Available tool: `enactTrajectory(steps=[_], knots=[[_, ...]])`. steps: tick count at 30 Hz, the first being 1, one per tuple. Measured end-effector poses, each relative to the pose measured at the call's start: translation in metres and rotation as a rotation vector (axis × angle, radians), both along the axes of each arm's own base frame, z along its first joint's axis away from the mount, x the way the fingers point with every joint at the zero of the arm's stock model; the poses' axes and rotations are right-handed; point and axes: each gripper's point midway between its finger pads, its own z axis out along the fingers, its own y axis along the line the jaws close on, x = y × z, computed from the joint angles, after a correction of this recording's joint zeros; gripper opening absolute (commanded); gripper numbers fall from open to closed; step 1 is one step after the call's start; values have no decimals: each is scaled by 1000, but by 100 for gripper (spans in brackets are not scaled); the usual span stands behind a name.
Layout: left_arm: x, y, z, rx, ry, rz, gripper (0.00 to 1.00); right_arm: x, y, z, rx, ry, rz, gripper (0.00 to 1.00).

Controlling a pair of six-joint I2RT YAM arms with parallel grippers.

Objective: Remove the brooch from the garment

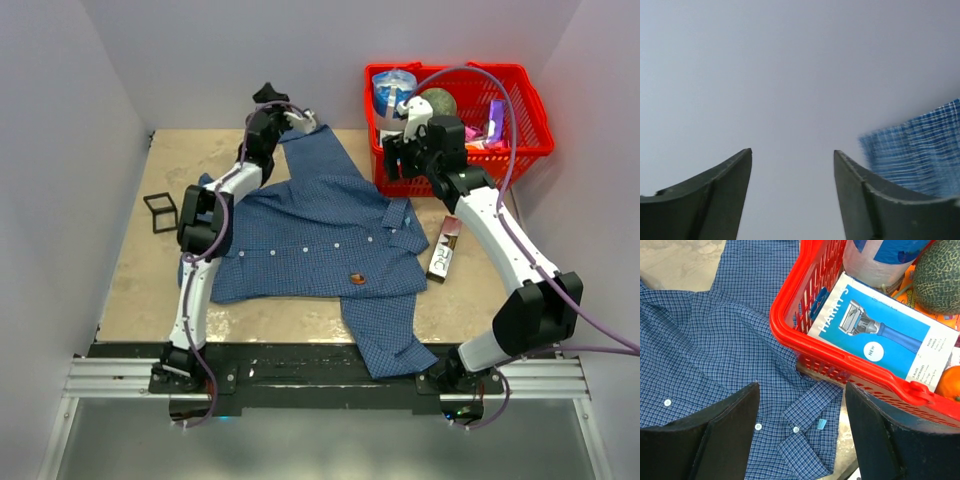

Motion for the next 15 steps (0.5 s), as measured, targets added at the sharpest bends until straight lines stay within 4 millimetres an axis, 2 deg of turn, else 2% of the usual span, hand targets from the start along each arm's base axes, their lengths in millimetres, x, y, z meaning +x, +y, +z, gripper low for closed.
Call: enactTrajectory(steps=[1,3,5,6,7,9,10,12,13,14,15], knots=[[-7,3,-16,-1,42,19,75,-3,-1,1,-1,-3,1,73],[-22,11,-30,-20,106,57,76,-7,-2,3,-6,-11,10,73],[-47,22,-19,-74,161,91,77,-12,-1,0,-19,-9,34,73],[-64,27,-7,-112,191,95,77,-15,1,-4,-25,-3,56,72],[-85,32,15,-153,210,90,74,-17,2,-10,-39,4,80,69],[-132,40,71,-234,211,52,69,-23,6,-25,-69,31,137,67],[-167,44,110,-272,202,-4,60,-28,7,-36,-93,52,172,66],[-223,50,163,-303,172,-88,48,-38,7,-59,-142,104,235,64],[-251,53,175,-292,184,-129,39,-41,7,-70,-168,128,267,60],[-276,57,180,-278,205,-156,35,-44,7,-79,-189,146,288,59],[-294,59,175,-263,238,-178,29,-46,5,-91,-214,171,309,55]])
